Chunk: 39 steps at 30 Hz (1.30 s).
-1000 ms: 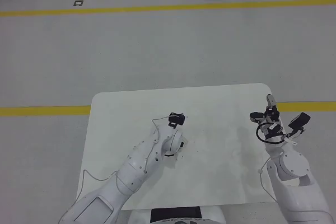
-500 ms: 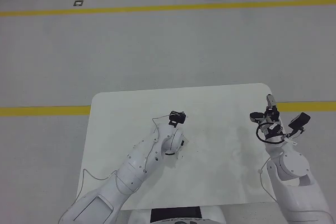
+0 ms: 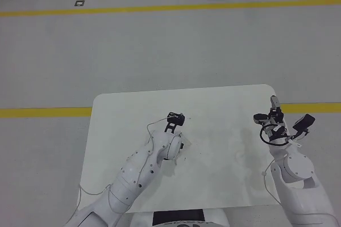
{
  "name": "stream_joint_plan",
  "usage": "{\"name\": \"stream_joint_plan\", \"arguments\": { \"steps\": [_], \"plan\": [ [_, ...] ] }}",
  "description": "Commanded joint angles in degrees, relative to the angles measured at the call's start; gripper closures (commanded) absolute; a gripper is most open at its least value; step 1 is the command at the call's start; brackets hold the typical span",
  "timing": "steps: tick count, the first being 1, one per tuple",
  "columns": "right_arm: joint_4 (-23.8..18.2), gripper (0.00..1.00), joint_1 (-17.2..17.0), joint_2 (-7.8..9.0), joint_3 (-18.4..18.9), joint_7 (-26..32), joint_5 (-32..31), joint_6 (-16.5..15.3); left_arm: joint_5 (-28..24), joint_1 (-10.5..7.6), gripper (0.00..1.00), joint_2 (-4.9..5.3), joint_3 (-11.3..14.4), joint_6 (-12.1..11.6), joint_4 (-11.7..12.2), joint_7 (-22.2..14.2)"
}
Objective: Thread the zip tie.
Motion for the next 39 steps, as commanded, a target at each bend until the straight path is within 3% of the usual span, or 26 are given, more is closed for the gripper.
{"name": "stream_joint_plan", "arguments": {
  "steps": [1,5,10,20,30,33,39],
  "plan": [
    [0.00,0.00,0.00,0.00,0.00,0.00,0.00,0.00,0.09,0.36,1.00,0.11,0.03,-0.44,-0.76,0.38],
    [0.00,0.00,0.00,0.00,0.00,0.00,0.00,0.00,0.37,1.22,1.00,0.38,-0.27,-1.04,-2.09,1.66],
    [0.00,0.00,0.00,0.00,0.00,0.00,0.00,0.00,0.13,2.35,1.00,0.84,-0.91,-3.53,-3.50,5.17],
    [0.00,0.00,0.00,0.00,0.00,0.00,0.00,0.00,-2.64,1.80,1.00,1.17,-1.62,-7.70,-0.54,11.42],
    [0.00,0.00,0.00,0.00,0.00,0.00,0.00,0.00,-4.33,0.19,1.00,0.98,-0.49,-7.36,2.28,12.43],
    [0.00,0.00,0.00,0.00,0.00,0.00,0.00,0.00,-4.63,-0.24,0.84,0.95,-0.17,-7.33,2.93,12.32],
    [0.00,0.00,0.00,0.00,0.00,0.00,0.00,0.00,-5.25,-1.01,0.72,0.91,0.34,-6.99,4.02,12.31]
  ]
}}
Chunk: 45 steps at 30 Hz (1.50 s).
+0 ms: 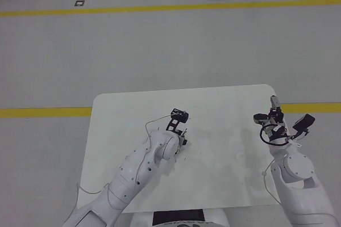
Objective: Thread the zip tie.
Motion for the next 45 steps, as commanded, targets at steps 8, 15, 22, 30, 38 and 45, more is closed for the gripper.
{"name": "stream_joint_plan", "arguments": {
  "steps": [8,15,22,30,38,45],
  "plan": [
    [0.00,0.00,0.00,0.00,0.00,0.00,0.00,0.00,-0.67,-0.77,0.70,0.01,0.65,0.65,0.85,-0.20],
    [0.00,0.00,0.00,0.00,0.00,0.00,0.00,0.00,-0.82,-0.41,0.76,0.16,1.30,0.56,-0.05,-0.25],
    [0.00,0.00,0.00,0.00,0.00,0.00,0.00,0.00,-0.84,-0.43,0.80,0.40,1.42,0.18,0.43,-0.43],
    [0.00,0.00,0.00,0.00,0.00,0.00,0.00,0.00,-1.74,-1.47,0.83,0.29,2.22,0.10,2.52,-0.03],
    [0.00,0.00,0.00,0.00,0.00,0.00,0.00,0.00,-2.14,-2.62,0.82,0.12,3.13,0.64,4.14,0.11],
    [0.00,0.00,0.00,0.00,0.00,0.00,0.00,0.00,-2.96,-3.44,0.92,0.04,3.51,0.72,5.65,0.39]
  ]
}}
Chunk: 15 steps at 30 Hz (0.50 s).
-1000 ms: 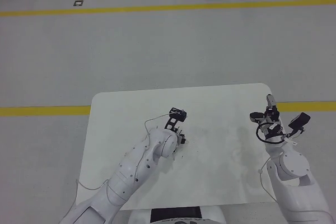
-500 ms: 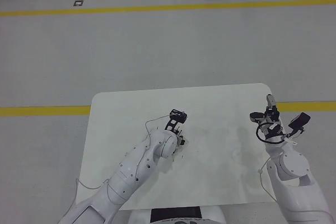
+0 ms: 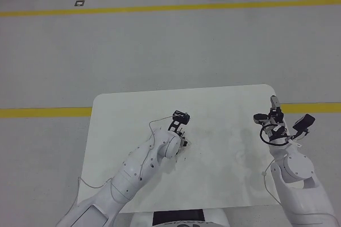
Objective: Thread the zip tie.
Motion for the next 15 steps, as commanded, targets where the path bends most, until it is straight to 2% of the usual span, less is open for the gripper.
{"name": "stream_joint_plan", "arguments": {
  "steps": [1,3,6,8,10,13,15],
  "plan": [
    [0.00,0.00,0.00,0.00,0.00,0.00,0.00,0.00,-0.30,-0.27,0.93,-0.03,0.07,0.06,0.57,0.13],
    [0.00,0.00,0.00,0.00,0.00,0.00,0.00,0.00,-0.59,-0.52,1.00,-0.05,0.09,0.08,1.00,0.25],
    [0.00,0.00,0.00,0.00,0.00,0.00,0.00,0.00,-0.95,-0.74,1.00,-0.06,0.21,0.17,1.25,0.35],
    [0.00,0.00,0.00,0.00,0.00,0.00,0.00,0.00,-0.84,-0.66,1.00,0.02,0.26,0.27,0.60,0.11],
    [0.00,0.00,0.00,0.00,0.00,0.00,0.00,0.00,-0.26,-0.23,1.00,0.21,0.16,0.57,-0.67,-0.27],
    [0.00,0.00,0.00,0.00,0.00,0.00,0.00,0.00,1.62,1.31,1.00,0.77,-0.15,0.99,-4.41,-1.50],
    [0.00,0.00,0.00,0.00,0.00,0.00,0.00,0.00,3.20,2.87,1.00,1.32,-0.61,0.91,-7.76,-2.55]
  ]
}}
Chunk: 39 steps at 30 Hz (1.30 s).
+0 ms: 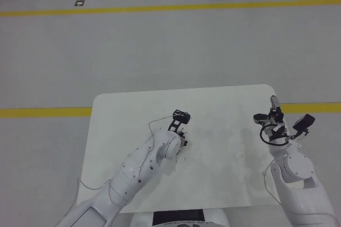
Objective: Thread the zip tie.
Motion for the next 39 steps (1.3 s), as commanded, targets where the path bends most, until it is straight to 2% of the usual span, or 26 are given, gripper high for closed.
{"name": "stream_joint_plan", "arguments": {
  "steps": [1,6,9,14,17,19,28,31,33,34,36,38,39],
  "plan": [
    [0.00,0.00,0.00,0.00,0.00,0.00,0.00,0.00,1.98,1.63,1.00,0.56,-0.44,-0.05,-3.28,-1.02],
    [0.00,0.00,0.00,0.00,0.00,0.00,0.00,0.00,7.46,5.77,1.00,2.01,-1.83,-0.83,-10.59,-3.12],
    [0.00,0.00,0.00,0.00,0.00,0.00,0.00,0.00,10.36,7.71,1.00,2.76,-2.67,-2.21,-13.71,-3.77],
    [0.00,0.00,0.00,0.00,0.00,0.00,0.00,0.00,14.39,10.97,1.00,4.00,-4.56,-5.30,-18.84,-4.04],
    [0.00,0.00,0.00,0.00,0.00,0.00,0.00,0.00,15.11,12.45,1.00,4.79,-6.19,-9.47,-20.81,-4.10],
    [0.00,0.00,0.00,0.00,0.00,0.00,0.00,0.00,14.53,13.15,1.00,5.17,-6.89,-12.45,-21.42,-3.88],
    [0.00,0.00,0.00,0.00,0.00,0.00,0.00,0.00,14.53,13.15,1.00,5.17,-6.89,-12.45,-21.42,-3.88],
    [0.00,0.00,0.00,0.00,0.00,0.00,0.00,0.00,15.76,13.07,1.00,5.47,-7.80,-13.44,-20.66,-1.20],
    [0.00,0.00,0.00,0.00,0.00,0.00,0.00,0.00,15.91,13.44,1.00,5.95,-9.48,-15.67,-21.77,0.61],
    [0.00,0.00,0.00,0.00,0.00,0.00,0.00,0.00,14.93,13.76,1.00,6.27,-10.86,-17.66,-22.35,1.27],
    [0.00,0.00,0.00,0.00,0.00,0.00,0.00,0.00,13.70,14.67,1.00,7.07,-13.95,-22.74,-23.83,2.81],
    [0.00,0.00,0.00,0.00,0.00,0.00,0.00,0.00,11.34,16.34,1.00,8.16,-18.21,-30.09,-25.15,4.85],
    [0.00,0.00,0.00,0.00,0.00,0.00,0.00,0.00,10.17,17.18,1.00,8.59,-20.31,-32.43,-25.54,6.08]
  ]
}}
